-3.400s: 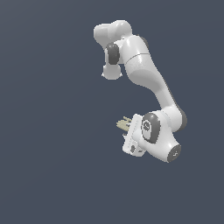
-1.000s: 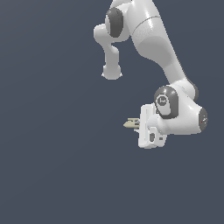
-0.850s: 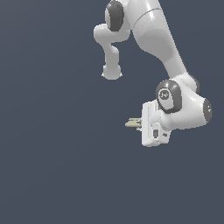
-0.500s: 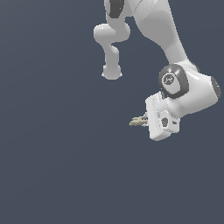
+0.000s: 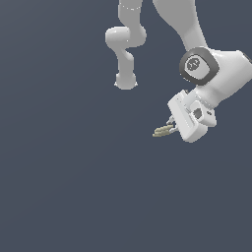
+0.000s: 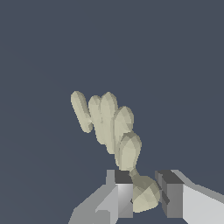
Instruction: Pick up the object and move it to a goal position.
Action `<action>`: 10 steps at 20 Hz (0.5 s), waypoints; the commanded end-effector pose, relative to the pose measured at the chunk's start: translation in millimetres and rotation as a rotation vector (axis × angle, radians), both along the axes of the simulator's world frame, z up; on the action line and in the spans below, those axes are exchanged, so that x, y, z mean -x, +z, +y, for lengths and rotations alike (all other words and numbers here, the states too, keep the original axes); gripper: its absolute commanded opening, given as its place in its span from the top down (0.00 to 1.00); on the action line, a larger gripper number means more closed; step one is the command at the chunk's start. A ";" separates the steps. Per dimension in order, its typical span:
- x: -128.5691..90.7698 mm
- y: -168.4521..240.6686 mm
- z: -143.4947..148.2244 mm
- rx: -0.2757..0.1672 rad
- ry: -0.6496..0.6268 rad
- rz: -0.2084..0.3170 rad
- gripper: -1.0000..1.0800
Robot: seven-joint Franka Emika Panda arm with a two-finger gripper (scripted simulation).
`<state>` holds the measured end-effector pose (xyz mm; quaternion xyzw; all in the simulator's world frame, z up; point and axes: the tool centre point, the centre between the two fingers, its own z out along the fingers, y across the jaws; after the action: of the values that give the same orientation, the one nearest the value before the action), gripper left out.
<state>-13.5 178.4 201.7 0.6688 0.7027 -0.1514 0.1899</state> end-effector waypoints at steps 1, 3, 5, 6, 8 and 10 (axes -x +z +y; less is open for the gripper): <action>4.7 9.7 4.9 -0.010 0.021 -0.046 1.00; 8.0 16.2 8.1 -0.017 0.035 -0.076 1.00; 10.9 21.6 10.7 -0.022 0.046 -0.102 1.00; 12.3 23.9 11.8 -0.025 0.051 -0.113 1.00; 14.5 27.9 13.7 -0.028 0.060 -0.133 1.00; 16.3 30.8 15.0 -0.031 0.066 -0.147 1.00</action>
<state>-28.2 192.4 230.1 0.6585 0.7103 -0.0904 0.2316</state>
